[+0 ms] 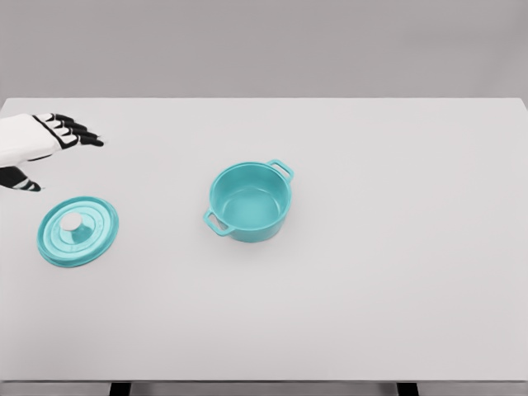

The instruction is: Cover the pot with left arm

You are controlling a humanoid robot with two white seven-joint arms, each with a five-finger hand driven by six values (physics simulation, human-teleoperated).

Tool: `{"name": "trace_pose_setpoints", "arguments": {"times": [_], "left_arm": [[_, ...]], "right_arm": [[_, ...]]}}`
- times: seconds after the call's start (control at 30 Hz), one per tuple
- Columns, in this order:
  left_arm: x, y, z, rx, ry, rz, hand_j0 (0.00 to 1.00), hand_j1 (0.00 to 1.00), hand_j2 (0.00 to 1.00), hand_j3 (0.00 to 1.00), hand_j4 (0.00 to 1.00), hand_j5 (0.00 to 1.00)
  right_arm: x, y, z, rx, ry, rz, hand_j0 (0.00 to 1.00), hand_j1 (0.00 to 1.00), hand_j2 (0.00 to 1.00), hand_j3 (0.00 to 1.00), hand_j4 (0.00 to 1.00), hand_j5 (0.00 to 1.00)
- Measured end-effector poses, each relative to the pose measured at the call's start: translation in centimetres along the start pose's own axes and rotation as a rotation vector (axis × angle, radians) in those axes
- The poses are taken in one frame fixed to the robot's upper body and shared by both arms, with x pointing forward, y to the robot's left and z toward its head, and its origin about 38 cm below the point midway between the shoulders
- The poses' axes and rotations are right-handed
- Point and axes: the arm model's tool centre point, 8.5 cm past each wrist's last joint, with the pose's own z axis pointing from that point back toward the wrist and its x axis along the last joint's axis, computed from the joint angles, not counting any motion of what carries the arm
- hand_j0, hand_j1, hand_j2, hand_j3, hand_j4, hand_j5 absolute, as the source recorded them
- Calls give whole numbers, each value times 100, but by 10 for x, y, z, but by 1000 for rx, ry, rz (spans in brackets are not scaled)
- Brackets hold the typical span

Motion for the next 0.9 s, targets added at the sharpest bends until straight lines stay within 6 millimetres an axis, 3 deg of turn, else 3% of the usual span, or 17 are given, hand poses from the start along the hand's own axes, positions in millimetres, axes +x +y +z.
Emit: {"name": "trace_pose_setpoints", "arguments": {"times": [0.1, 0.4, 0.9], "left_arm": [[2, 2, 7, -27, -12, -8, 76, 76, 76, 76, 76, 76], [21, -34, -9, -143, -91, 26, 74, 74, 74, 74, 74, 74], [14, -49, -8, -179, -72, 58, 75, 75, 75, 75, 75, 75]], "right_arm": [[0, 0, 0, 0, 0, 0, 100, 100, 100, 100, 100, 100], [0, 0, 0, 0, 0, 0, 100, 100, 100, 100, 100, 100], [0, 0, 0, 0, 0, 0, 100, 100, 100, 100, 100, 100]]}}
